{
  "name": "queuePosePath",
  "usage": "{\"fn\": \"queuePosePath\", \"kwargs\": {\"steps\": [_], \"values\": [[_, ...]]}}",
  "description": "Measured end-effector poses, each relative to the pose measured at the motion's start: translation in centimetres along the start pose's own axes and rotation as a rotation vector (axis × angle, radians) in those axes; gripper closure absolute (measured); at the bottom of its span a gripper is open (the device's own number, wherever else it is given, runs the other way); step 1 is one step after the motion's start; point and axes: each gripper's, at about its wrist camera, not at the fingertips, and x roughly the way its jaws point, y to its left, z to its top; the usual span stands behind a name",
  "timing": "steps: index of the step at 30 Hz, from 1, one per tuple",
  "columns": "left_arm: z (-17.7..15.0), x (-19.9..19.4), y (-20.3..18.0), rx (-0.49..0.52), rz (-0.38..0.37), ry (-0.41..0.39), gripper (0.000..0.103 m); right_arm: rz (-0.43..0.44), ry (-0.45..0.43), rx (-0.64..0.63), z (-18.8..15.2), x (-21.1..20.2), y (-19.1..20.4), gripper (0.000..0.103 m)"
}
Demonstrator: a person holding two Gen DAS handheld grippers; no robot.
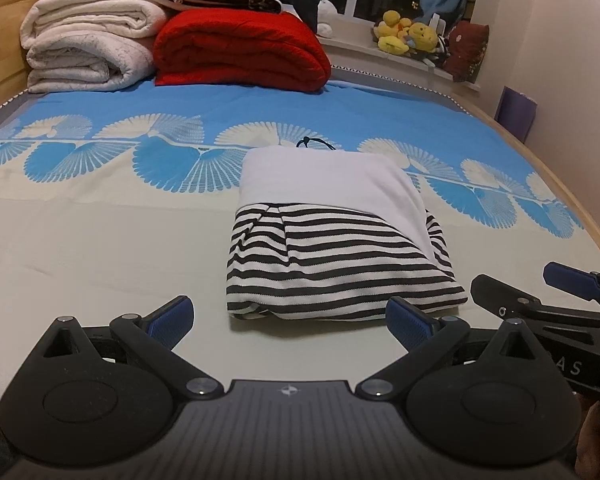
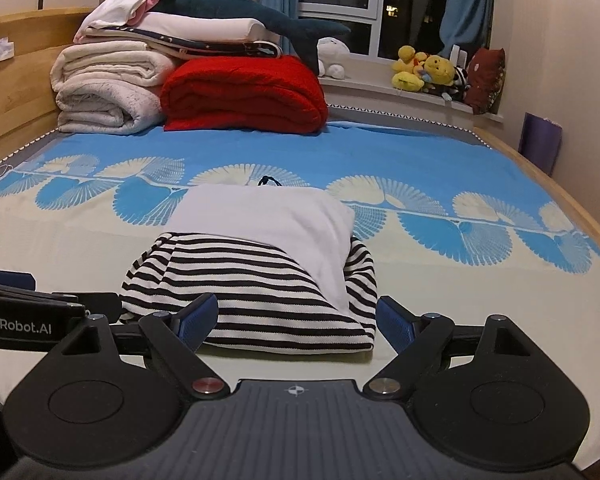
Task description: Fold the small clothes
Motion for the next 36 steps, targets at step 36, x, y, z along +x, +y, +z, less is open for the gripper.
{"fn": "queuePosePath", "kwargs": {"steps": [36], "values": [[-0.47,0.44,0.56,-0.017,-0.005,0.018,0.001,-0.001,0.011,0.003,-0.34,0.25,0.26,0.017]]}}
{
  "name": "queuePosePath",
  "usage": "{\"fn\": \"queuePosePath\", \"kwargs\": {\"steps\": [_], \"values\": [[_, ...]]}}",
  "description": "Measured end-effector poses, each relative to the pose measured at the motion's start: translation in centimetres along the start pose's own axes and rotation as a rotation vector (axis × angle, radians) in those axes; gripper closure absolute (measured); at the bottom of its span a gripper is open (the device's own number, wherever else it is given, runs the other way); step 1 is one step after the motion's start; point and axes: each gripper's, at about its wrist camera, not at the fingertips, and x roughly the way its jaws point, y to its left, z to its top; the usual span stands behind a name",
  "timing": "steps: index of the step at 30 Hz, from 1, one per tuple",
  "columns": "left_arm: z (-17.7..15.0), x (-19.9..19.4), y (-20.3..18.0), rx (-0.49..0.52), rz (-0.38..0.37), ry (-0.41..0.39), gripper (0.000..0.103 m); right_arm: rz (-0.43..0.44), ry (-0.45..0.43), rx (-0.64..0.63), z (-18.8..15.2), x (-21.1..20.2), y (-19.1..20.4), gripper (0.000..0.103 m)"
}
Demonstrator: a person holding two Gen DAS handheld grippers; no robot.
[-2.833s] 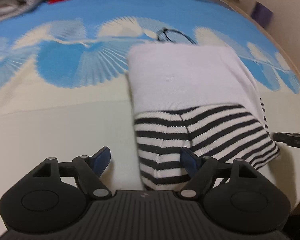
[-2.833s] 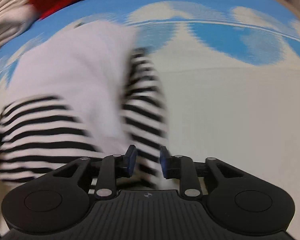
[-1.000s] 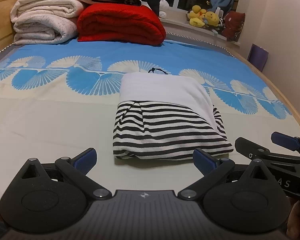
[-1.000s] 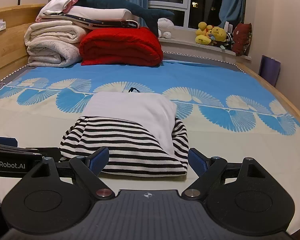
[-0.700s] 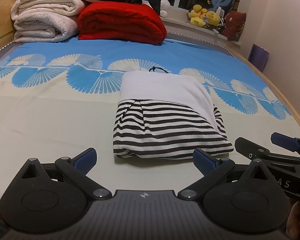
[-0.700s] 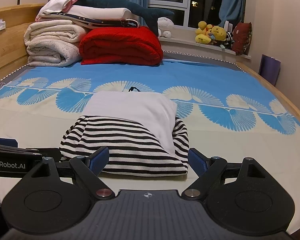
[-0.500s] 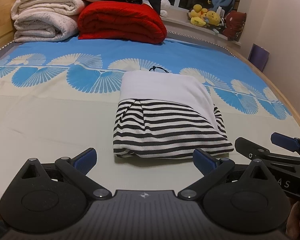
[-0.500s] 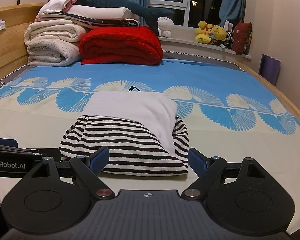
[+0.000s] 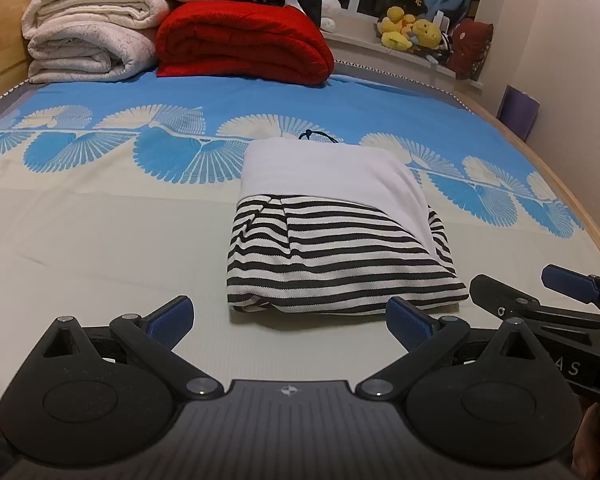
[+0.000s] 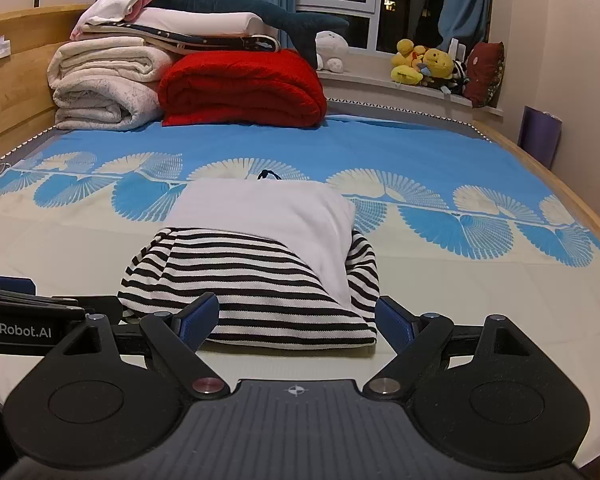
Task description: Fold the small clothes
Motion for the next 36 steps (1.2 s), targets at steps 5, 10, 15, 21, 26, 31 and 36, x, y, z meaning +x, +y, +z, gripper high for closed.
{"fn": "queuePosePath", "kwargs": {"steps": [5,10,15,21,26,31,36], "values": [[-0.04,0.01,0.01,0.0,0.0,0.001,0.001,0.0,0.003,0.0,-0.17,0.02,0.06,0.017],[-0.04,0.01,0.01,-0.001,0.0,0.0,0.001,0.0,0.003,0.0,-0.14,0.09,0.02,0.017],[-0.04,0.01,0.02,0.0,0.0,0.001,0.001,0.002,0.004,0.0,-0.11,0.08,-0.04,0.017],[-0.14,0.04,0.1,0.0,-0.002,0.002,0.001,0.002,0.004,0.0,-0.17,0.05,-0.01,0.017],[-0.08,0.03,0.11,0.001,-0.002,0.002,0.001,0.002,0.004,-0.001,-0.02,0.03,-0.04,0.017],[-0.13,0.03,0.12,0.001,-0.002,0.002,0.001,0.003,0.007,0.0,-0.34,0.12,-0.08,0.017],[-0.08,0.03,0.11,0.0,-0.002,0.003,0.001,0.003,0.008,-0.001,-0.43,0.09,-0.07,0.017]]}}
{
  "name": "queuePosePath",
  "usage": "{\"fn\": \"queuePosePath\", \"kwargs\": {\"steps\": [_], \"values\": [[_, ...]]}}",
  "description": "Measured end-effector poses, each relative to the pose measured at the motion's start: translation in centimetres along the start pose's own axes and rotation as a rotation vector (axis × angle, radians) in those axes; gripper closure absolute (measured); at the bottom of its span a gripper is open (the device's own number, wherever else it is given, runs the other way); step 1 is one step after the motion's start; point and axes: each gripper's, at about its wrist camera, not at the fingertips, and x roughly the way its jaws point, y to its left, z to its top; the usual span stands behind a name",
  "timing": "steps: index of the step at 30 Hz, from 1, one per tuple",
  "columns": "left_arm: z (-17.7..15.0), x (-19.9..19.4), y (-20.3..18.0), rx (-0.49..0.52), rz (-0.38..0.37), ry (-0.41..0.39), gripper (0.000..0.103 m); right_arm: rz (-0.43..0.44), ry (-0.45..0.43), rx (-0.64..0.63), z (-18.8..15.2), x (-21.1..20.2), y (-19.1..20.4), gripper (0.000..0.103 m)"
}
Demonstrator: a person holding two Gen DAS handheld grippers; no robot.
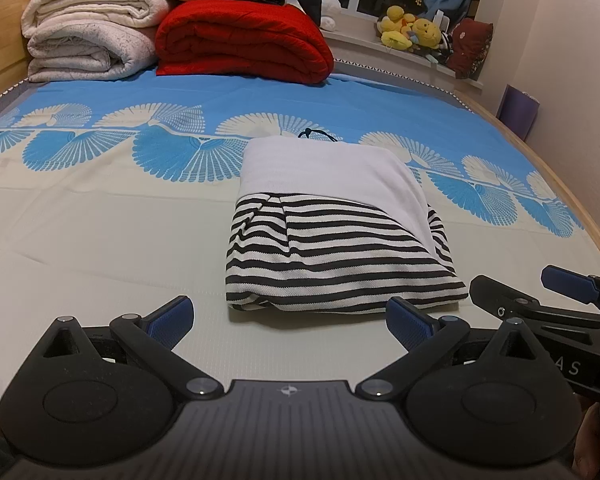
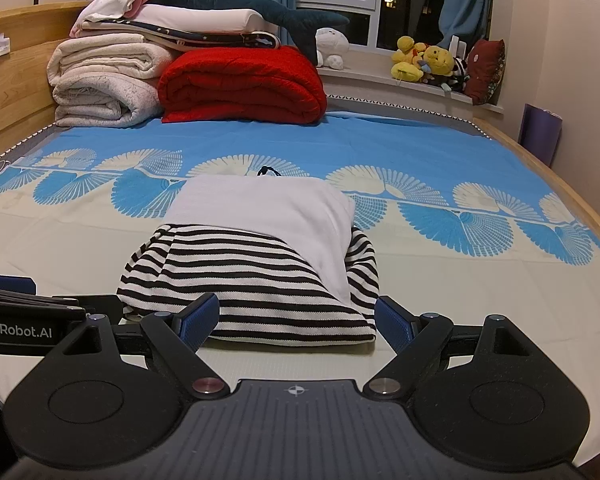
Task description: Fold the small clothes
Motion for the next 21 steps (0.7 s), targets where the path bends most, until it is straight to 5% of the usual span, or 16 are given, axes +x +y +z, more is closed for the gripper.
{"fn": "queuePosePath", "kwargs": {"steps": [21], "values": [[-0.22,0.06,-0.03,0.002,-0.002,0.004,0.001,0.004,0.009,0.001,-0.22,0.17,-0.32,0.017]]}}
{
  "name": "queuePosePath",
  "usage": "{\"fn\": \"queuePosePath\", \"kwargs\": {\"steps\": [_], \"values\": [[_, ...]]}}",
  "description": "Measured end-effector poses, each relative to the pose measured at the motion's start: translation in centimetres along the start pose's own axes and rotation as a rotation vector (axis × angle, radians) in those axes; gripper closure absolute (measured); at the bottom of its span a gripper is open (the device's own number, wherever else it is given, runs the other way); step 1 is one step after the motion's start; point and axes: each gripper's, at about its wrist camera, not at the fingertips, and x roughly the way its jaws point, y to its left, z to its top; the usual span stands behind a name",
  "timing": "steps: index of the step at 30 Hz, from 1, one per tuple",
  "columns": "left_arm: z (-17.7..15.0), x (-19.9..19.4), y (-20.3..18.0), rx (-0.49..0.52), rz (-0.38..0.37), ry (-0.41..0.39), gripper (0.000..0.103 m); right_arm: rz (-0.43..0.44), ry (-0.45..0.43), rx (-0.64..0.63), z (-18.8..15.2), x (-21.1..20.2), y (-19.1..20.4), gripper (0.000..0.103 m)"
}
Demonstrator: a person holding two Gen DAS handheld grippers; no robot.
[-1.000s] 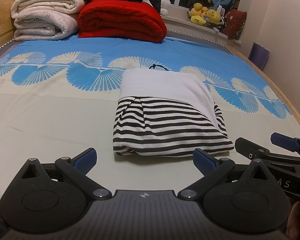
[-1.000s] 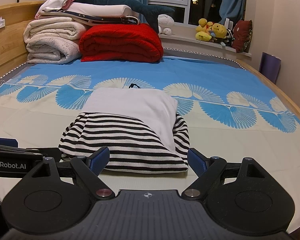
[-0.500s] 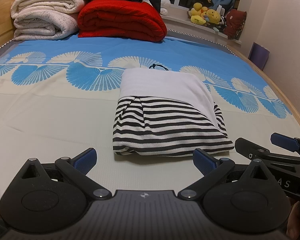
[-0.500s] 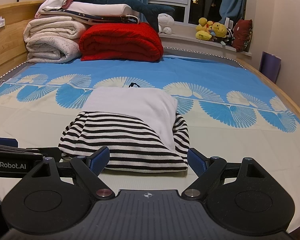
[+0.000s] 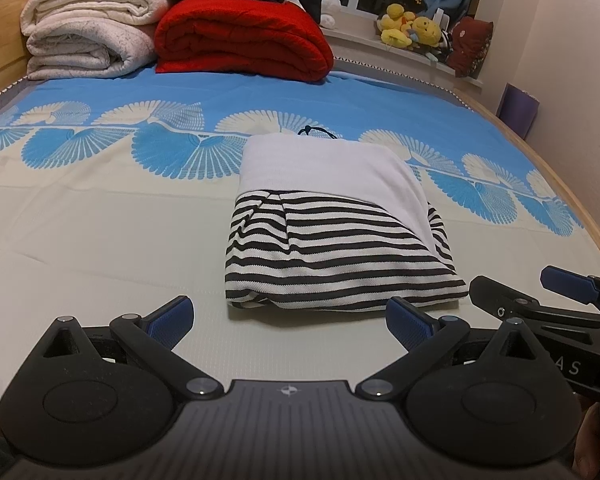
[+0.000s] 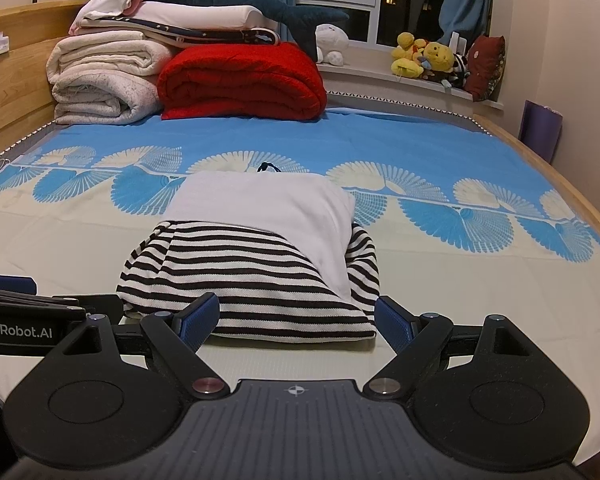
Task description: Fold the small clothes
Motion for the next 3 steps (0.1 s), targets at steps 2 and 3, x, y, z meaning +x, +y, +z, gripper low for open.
{"fn": "queuePosePath", "kwargs": {"steps": [2,3], "values": [[-0.12,0.09,-0.03,0.001,0.0,0.003,0.001,0.0,0.002,-0.001,-0.06,0.0,-0.02,0.017],[-0.2,0.09,-0.05,0.001,0.0,0.002,0.001,0.0,0.002,-0.001,-0.13,0.0,-0.05,0.017]]}}
